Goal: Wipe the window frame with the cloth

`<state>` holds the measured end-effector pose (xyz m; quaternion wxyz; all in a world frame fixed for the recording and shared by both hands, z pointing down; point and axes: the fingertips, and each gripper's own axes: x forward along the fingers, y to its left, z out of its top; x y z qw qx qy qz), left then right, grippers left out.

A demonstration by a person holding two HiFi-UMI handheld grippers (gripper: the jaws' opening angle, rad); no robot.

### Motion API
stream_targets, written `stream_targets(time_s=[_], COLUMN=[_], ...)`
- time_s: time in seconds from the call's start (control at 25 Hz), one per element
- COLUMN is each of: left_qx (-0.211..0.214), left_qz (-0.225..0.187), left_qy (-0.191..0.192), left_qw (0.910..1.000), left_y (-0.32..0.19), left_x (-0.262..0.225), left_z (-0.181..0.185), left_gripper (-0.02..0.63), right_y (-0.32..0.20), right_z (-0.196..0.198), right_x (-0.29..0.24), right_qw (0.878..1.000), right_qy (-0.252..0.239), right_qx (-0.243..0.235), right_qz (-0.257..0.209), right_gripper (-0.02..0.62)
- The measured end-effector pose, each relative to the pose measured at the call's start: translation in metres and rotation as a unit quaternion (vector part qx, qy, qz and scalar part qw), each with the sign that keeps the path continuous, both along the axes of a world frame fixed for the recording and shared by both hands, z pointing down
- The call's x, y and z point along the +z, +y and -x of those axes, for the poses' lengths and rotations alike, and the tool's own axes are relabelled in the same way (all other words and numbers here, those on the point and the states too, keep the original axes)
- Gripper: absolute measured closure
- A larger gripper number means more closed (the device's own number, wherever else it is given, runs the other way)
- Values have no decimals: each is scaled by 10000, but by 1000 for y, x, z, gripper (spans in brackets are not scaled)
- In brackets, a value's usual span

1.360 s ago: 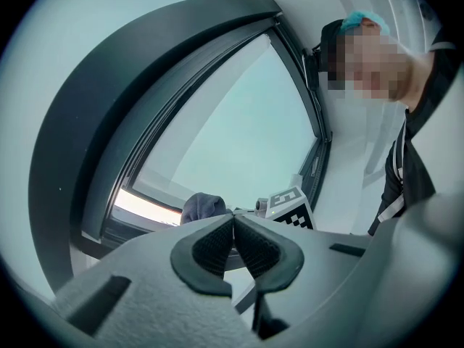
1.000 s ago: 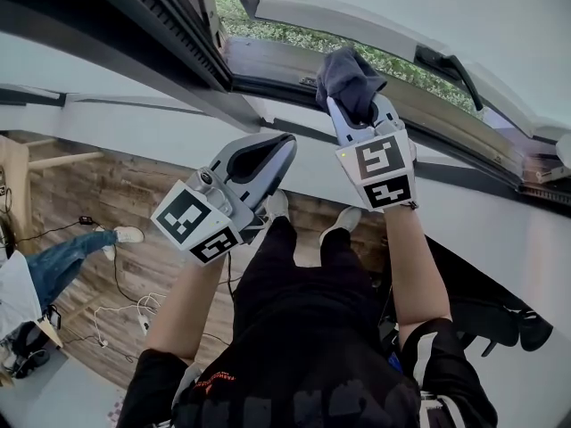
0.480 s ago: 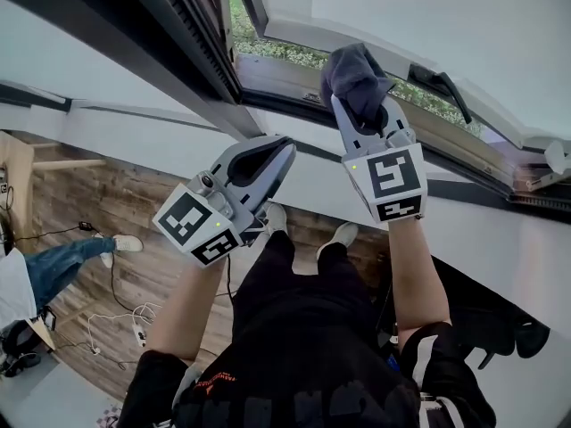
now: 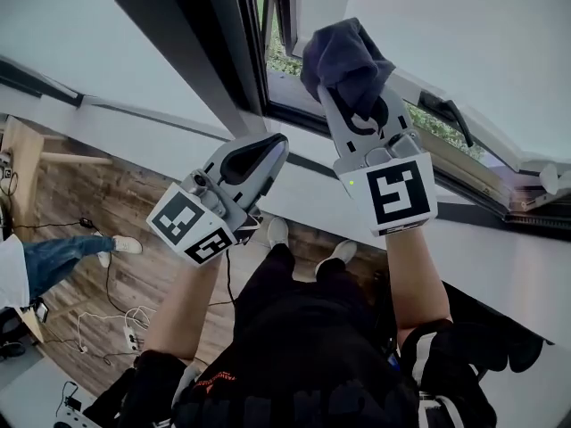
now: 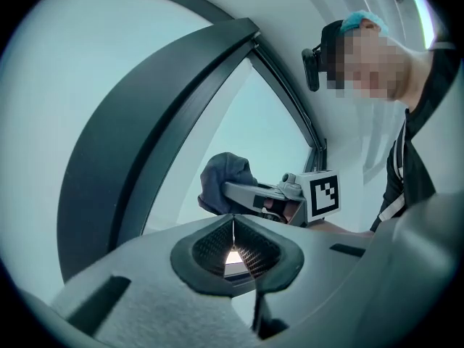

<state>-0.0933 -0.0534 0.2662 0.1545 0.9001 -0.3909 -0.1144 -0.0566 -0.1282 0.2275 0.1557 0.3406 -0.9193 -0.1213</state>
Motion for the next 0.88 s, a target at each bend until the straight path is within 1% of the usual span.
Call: stream_targets(time_s=[0.12, 0.4, 0.6, 0.88], left_qx=[-121, -311, -384, -404], left_qz=[-70, -224, -253, -170], left_qy=[-8, -29, -24, -7], left_qw=[9999, 9993, 9989, 9990], left_y=[1, 0, 0, 1], left_x=[-7, -19, -20, -11], left_z=[13, 26, 32, 36], left_gripper=[584, 584, 586, 584], right_y=[2, 5, 5, 2], right_z=[17, 42, 56, 63], right_x=[-10, -28, -42, -30], right_qw=[9999, 9984, 9970, 9974], right_qy=[-32, -192, -245, -247], right_qx=[-147, -442, -548, -556], right_qz=[-70, -290, -483, -386], right_gripper=[541, 541, 541, 541])
